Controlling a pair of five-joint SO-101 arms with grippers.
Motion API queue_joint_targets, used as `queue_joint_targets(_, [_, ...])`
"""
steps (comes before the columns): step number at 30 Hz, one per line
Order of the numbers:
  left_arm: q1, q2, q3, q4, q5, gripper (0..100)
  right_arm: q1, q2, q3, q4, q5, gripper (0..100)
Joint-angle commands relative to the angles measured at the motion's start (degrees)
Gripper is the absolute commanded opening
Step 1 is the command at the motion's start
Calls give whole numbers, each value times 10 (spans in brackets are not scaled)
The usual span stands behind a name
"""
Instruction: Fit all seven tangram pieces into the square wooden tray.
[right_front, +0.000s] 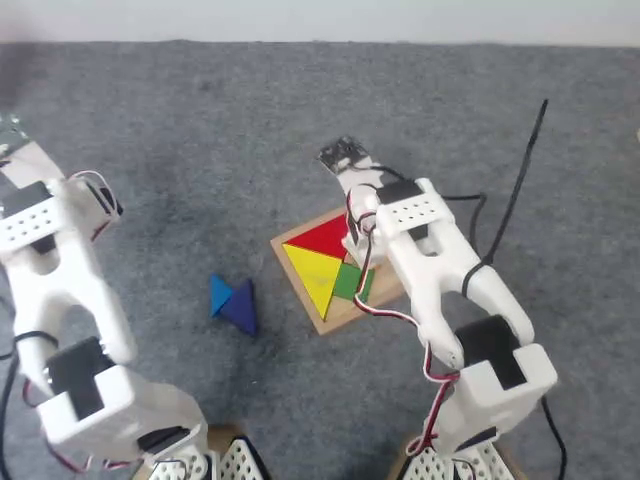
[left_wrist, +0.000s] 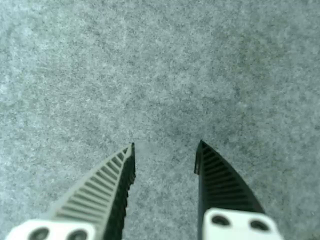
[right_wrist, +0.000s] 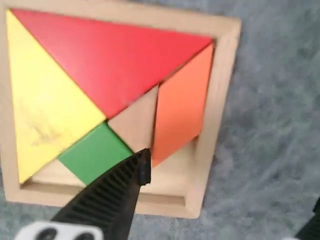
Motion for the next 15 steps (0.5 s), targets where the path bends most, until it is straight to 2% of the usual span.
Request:
queue_joint_targets(1, [4,-8,-3,0,-3,195,-20,-33,24,-10,8,505])
queue_joint_targets(8, [4,-8,-5,0,-3,195,-33,-96,84,-15,-1,505])
queue_joint_targets(15, [4,-11,-3,2,-3,195,-25,-58,88,-47,2,505])
